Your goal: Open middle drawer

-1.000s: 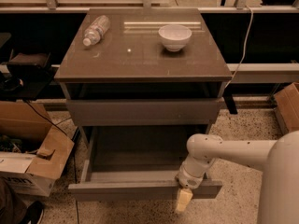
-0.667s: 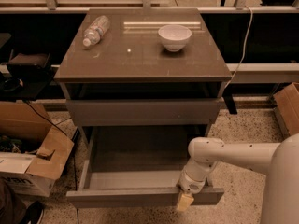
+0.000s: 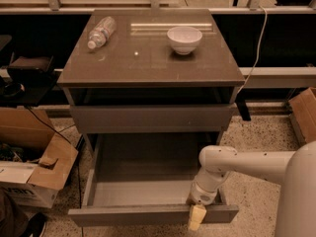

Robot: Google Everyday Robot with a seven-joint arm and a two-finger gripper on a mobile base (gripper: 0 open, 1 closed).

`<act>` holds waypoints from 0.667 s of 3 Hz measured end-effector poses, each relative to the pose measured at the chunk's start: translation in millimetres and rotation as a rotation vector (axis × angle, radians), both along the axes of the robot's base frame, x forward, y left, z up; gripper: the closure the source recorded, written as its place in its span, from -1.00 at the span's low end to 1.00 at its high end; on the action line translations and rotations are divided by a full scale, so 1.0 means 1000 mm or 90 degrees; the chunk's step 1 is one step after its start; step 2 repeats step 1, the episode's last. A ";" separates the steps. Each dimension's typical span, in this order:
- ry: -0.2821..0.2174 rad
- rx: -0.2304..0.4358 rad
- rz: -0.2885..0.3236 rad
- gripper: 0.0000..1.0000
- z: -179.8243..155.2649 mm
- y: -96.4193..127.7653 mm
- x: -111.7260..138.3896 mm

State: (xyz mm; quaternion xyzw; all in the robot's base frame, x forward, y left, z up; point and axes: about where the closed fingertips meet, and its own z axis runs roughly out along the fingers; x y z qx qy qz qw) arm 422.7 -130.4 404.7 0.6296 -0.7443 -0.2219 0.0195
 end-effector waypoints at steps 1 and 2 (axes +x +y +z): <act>0.002 0.000 0.001 -0.97 -0.001 0.000 -0.001; 0.002 0.000 0.001 -0.97 -0.001 0.000 -0.001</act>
Offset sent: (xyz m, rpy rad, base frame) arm 0.0000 0.0000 0.0000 0.0000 0.0000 0.0000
